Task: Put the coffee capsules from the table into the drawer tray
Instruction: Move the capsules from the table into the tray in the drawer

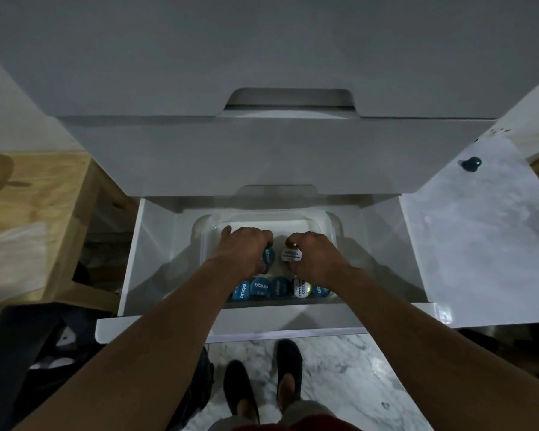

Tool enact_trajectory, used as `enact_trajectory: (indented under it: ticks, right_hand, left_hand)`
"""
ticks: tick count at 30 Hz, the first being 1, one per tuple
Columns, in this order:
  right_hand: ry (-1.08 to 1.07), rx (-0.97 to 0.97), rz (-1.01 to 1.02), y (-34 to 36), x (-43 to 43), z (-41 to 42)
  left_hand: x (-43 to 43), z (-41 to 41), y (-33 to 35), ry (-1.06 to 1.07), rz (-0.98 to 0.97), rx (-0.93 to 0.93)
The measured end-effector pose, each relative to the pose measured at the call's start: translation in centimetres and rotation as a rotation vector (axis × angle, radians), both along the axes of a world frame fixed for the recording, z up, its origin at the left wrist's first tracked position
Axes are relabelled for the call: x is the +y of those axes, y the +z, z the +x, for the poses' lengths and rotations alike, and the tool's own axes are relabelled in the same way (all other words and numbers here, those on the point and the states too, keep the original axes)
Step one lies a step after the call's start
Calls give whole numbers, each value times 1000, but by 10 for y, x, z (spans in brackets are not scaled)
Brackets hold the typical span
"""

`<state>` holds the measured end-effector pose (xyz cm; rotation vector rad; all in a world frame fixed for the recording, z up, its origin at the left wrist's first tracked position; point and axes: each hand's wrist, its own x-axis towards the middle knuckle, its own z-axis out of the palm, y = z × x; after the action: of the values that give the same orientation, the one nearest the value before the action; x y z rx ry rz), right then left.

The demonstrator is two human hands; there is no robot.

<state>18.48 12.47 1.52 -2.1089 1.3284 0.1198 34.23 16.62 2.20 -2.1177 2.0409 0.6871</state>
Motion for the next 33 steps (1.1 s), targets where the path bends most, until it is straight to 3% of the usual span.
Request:
enact_trajectory:
  ticks: [15, 33]
  right_hand:
    - [24, -69, 26, 1, -1, 1]
    - [75, 31, 35, -5, 0, 11]
  left_hand:
    - [-5, 9, -1, -49, -5, -28]
    - [4, 17, 1, -72, 17, -2]
